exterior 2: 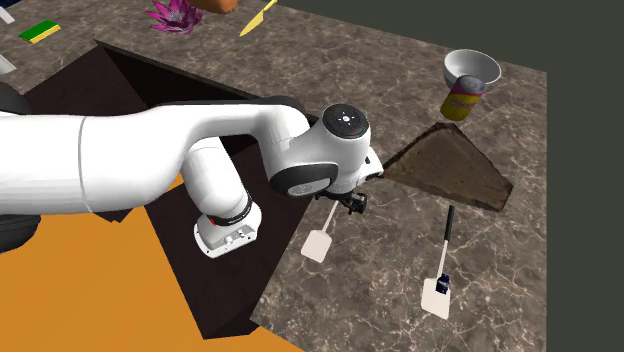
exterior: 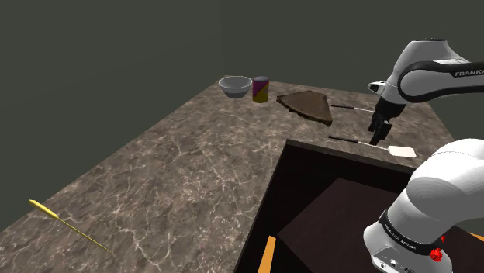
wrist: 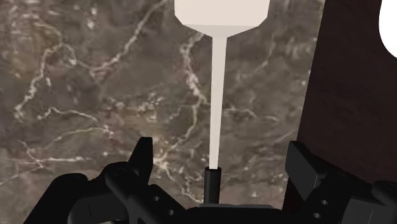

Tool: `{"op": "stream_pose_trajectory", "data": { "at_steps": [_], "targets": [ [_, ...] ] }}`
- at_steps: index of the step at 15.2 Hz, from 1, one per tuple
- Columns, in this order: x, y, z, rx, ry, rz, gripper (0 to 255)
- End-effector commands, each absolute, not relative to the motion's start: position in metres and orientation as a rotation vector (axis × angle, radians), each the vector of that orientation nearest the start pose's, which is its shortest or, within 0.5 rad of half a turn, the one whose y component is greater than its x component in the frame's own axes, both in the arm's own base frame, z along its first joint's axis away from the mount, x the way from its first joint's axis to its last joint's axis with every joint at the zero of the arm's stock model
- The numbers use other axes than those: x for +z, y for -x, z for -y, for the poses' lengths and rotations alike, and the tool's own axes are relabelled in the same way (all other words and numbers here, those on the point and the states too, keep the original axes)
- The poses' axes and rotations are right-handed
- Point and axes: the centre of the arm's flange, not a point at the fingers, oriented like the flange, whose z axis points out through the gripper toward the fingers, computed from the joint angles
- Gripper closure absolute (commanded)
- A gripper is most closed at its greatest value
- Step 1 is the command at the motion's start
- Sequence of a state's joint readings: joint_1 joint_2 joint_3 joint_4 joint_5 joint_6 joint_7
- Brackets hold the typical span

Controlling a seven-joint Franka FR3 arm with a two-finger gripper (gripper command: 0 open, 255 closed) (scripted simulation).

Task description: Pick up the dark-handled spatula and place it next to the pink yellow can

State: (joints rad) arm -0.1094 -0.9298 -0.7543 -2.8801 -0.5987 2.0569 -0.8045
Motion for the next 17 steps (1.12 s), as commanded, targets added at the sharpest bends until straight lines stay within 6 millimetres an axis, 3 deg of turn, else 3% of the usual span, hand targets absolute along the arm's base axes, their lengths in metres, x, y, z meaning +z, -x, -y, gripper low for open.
{"op": "stream_pose_trajectory", "data": {
  "at_steps": [1,3,11,12,17],
  "targets": [
    [0.352,-0.210,0.219,-0.101,3.036,0.736,0],
    [0.338,-0.211,0.219,-0.101,3.036,0.736,0],
    [0.339,-0.211,0.219,-0.101,3.036,0.736,0],
    [0.339,-0.211,0.219,-0.101,3.036,0.736,255],
    [0.339,-0.211,0.219,-0.101,3.036,0.736,255]
  ]
}}
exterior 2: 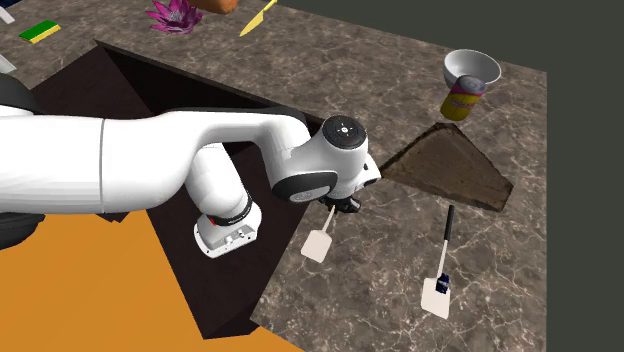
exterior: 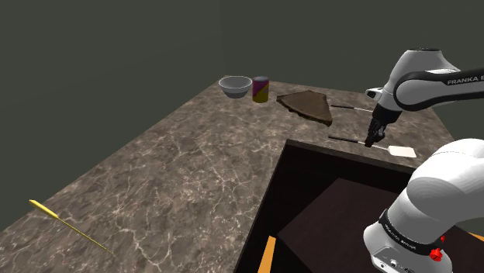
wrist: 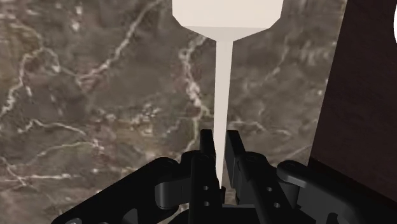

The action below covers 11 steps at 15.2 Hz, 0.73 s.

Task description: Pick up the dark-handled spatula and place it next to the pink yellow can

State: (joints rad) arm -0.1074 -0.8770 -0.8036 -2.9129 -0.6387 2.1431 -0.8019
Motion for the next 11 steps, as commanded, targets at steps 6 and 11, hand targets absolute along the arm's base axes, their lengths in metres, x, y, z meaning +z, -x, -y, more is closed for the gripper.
{"op": "stream_pose_trajectory", "data": {
  "at_steps": [6,11],
  "targets": [
    [0.349,-0.211,0.219,-0.101,3.036,0.736,255],
    [0.375,-0.211,0.219,-0.101,3.036,0.736,255]
  ]
}}
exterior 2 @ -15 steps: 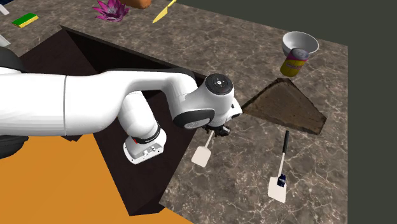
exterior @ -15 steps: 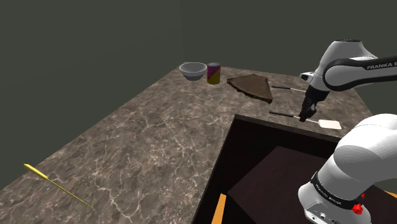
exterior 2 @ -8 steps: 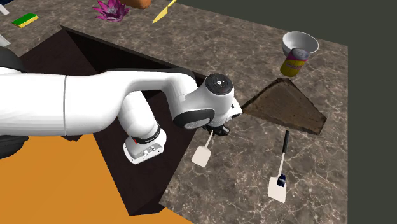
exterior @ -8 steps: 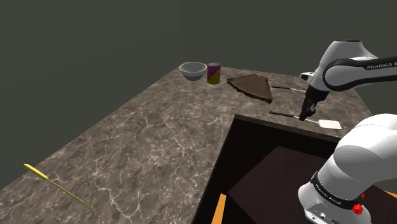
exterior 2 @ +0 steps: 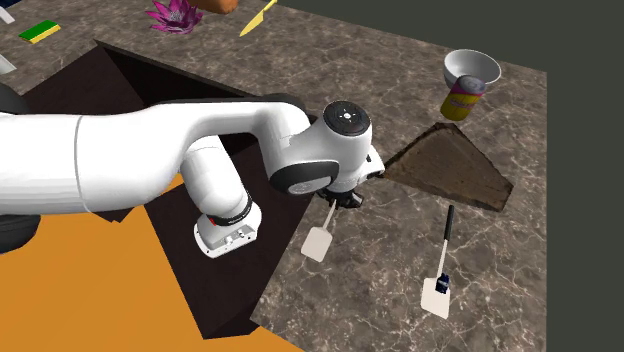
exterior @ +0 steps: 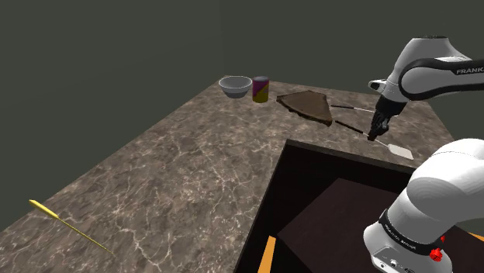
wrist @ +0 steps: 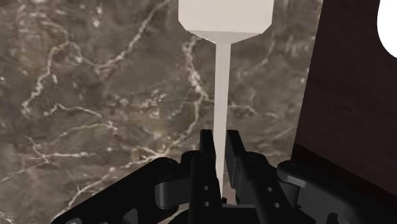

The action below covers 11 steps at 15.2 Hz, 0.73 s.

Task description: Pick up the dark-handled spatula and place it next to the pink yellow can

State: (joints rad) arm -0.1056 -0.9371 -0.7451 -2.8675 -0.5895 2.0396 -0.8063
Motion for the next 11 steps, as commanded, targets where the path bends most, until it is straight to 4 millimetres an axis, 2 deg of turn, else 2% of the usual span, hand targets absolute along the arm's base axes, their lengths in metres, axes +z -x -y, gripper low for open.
{"op": "stream_pose_trajectory", "data": {
  "at_steps": [1,11],
  "targets": [
    [0.381,-0.211,0.219,-0.101,3.036,0.736,255],
    [0.434,-0.211,0.219,-0.101,3.036,0.736,255]
  ]
}}
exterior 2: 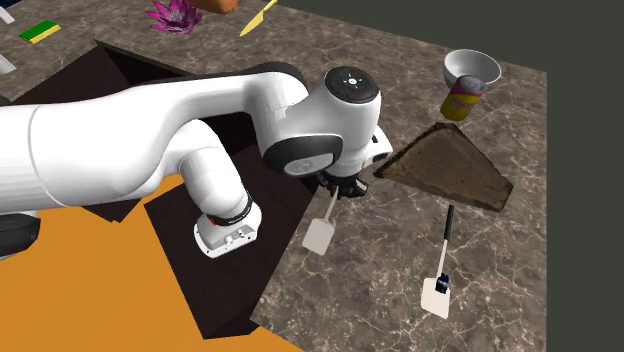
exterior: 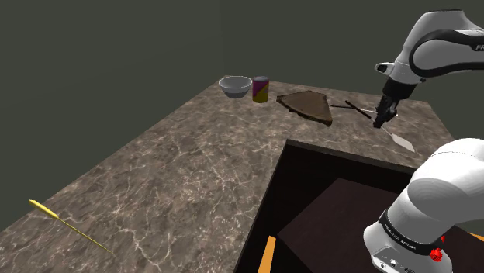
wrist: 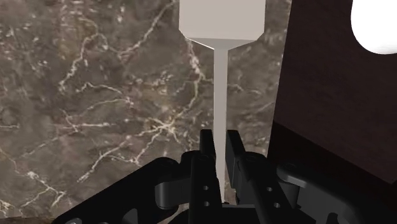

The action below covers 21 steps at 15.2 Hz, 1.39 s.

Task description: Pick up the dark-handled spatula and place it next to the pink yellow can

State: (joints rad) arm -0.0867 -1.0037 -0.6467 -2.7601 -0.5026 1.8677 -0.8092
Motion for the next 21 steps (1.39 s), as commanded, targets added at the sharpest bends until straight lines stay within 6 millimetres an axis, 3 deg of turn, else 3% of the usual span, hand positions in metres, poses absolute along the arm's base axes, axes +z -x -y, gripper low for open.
{"op": "stream_pose_trajectory", "data": {
  "at_steps": [1,18,21],
  "targets": [
    [0.439,-0.211,0.219,-0.101,3.036,0.736,255],
    [0.527,-0.211,0.219,-0.101,3.036,0.736,255],
    [0.527,-0.247,0.204,-0.101,3.036,0.736,255]
  ]
}}
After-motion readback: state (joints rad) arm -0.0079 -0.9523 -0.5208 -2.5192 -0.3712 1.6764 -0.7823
